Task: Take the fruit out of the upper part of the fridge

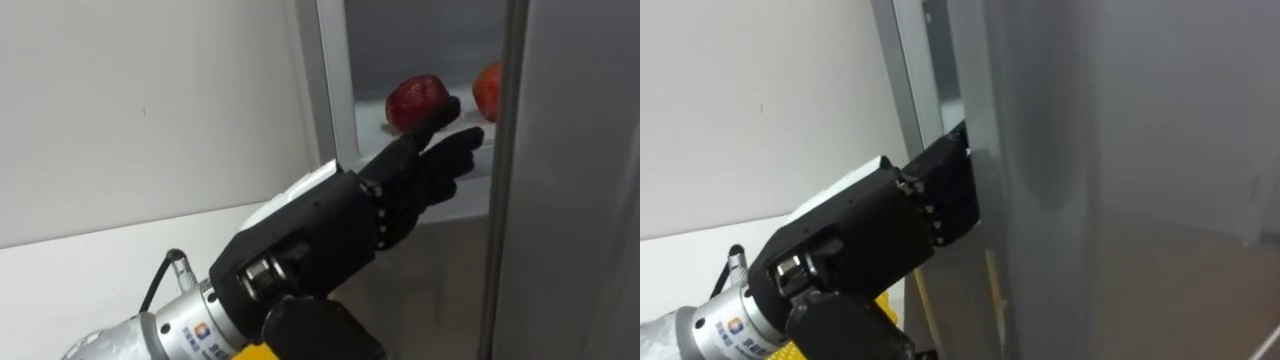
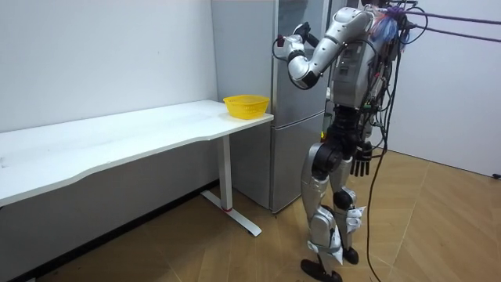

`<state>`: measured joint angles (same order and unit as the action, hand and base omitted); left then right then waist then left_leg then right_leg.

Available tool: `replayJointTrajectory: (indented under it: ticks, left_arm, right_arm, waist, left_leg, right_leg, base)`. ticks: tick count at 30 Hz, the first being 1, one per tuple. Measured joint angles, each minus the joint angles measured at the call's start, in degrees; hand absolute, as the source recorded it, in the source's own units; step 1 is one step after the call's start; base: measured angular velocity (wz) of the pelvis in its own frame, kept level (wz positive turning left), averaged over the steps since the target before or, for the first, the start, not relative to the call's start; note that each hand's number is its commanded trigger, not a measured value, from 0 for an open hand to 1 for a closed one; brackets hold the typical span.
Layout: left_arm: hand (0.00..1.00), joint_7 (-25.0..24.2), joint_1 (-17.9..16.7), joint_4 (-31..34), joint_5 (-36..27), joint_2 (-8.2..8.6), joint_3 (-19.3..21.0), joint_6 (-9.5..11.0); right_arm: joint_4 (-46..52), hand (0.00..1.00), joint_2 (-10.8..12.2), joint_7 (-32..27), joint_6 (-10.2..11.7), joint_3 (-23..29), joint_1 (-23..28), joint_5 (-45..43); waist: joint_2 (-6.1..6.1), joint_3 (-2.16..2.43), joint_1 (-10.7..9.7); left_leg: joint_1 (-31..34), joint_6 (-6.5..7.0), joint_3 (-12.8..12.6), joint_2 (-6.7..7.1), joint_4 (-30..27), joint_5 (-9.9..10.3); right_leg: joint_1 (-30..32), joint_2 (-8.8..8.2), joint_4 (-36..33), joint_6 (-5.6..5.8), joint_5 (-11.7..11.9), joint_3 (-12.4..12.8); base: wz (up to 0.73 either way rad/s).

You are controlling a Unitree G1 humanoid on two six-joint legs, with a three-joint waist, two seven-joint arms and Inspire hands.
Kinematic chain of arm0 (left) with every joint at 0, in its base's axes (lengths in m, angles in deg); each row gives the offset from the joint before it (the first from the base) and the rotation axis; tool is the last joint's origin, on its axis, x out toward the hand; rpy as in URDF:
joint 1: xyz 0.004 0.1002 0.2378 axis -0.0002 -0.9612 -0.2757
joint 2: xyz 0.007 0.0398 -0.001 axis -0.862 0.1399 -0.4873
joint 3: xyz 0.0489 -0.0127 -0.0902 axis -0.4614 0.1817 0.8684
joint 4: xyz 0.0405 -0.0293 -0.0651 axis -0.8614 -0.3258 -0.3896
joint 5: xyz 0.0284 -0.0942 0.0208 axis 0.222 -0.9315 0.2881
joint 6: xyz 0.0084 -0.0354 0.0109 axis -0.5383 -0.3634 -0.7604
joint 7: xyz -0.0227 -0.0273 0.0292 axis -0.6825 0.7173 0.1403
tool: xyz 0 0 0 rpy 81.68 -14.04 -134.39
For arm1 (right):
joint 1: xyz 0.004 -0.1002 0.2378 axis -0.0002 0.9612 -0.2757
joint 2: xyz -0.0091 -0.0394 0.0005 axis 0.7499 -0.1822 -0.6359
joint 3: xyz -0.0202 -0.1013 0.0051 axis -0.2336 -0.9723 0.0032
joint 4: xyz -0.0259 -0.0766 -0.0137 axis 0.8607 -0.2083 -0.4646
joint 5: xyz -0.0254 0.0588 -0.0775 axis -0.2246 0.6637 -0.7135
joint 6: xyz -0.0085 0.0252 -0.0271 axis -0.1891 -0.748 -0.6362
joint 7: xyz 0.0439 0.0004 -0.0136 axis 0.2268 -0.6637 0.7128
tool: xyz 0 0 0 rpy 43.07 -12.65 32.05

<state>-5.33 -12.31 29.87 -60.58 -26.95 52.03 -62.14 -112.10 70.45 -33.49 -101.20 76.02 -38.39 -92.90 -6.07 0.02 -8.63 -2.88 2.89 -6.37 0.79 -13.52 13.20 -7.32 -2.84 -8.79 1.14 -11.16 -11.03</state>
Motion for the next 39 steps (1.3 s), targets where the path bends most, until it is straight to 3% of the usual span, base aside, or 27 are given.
replayJointTrajectory:
  ticks: [9, 14, 24, 27, 35, 39]
  left_arm:
    - [0.00, -1.25, 1.67, 0.03, -1.55, 0.41, -3.68, 0.05]
    - [0.00, -1.25, 6.05, 1.17, -1.60, 1.93, -7.17, 0.15]
    - [0.00, -1.36, 11.75, 1.68, -2.52, 7.08, -12.40, 0.36]
    - [0.00, -0.99, 12.27, 1.20, -4.50, 8.63, -13.15, 0.56]
    - [0.00, 0.33, 13.28, 0.63, -7.77, 9.67, -15.61, 0.56]
    - [0.00, 0.74, 13.63, 0.62, -9.39, 11.61, -17.44, 0.60]
  right_arm:
    - [-0.03, 0.00, 0.03, -0.14, 0.57, -1.20, 0.04, -0.54]
    - [0.05, 0.00, 0.00, -0.06, 1.38, -2.27, -0.64, -0.68]
    - [0.20, 0.00, -0.04, -0.92, 1.95, -6.10, -1.31, -0.49]
    - [0.35, 0.00, -0.13, -1.23, 2.01, -7.96, -1.51, -0.26]
    - [0.51, 0.00, 0.00, -1.28, 1.98, -11.52, -1.99, -0.35]
    - [0.42, 0.00, 0.18, -0.78, 1.99, -12.33, -2.50, -0.08]
  waist:
    - [0.36, -0.24, -0.70]
    - [0.52, -0.20, -0.73]
    - [0.85, -0.04, -0.80]
    - [0.85, -0.03, -1.12]
    - [1.02, -0.05, -2.55]
    - [1.40, -0.10, -3.51]
  left_leg:
    - [0.36, 0.00, -0.15, 0.00, -0.02, 0.00]
    - [1.19, 0.00, -0.45, -0.04, 0.02, 0.00]
    - [1.71, 0.00, -1.09, 0.02, 0.11, 0.00]
    - [1.70, 0.00, -1.17, -0.02, 0.08, 0.00]
    - [1.43, 0.00, -1.35, -0.08, 0.07, 0.01]
    - [1.37, 0.00, -1.42, -0.07, 0.08, 0.00]
  right_leg:
    - [0.72, -0.12, 0.09, 0.00, -0.01, 0.17]
    - [1.78, -0.09, 0.01, 0.00, 0.01, 0.20]
    - [2.49, -0.04, 0.12, 0.02, 0.01, 0.77]
    - [2.49, -0.03, -0.04, 0.01, 0.01, 0.85]
    - [2.44, -0.05, -0.61, 0.02, 0.01, 1.37]
    - [2.41, -0.02, -0.74, 0.03, 0.00, 1.37]
  base:
    - [0.00]
    - [-0.01]
    - [-0.04]
    - [0.00]
    - [-0.01]
    - [0.00]
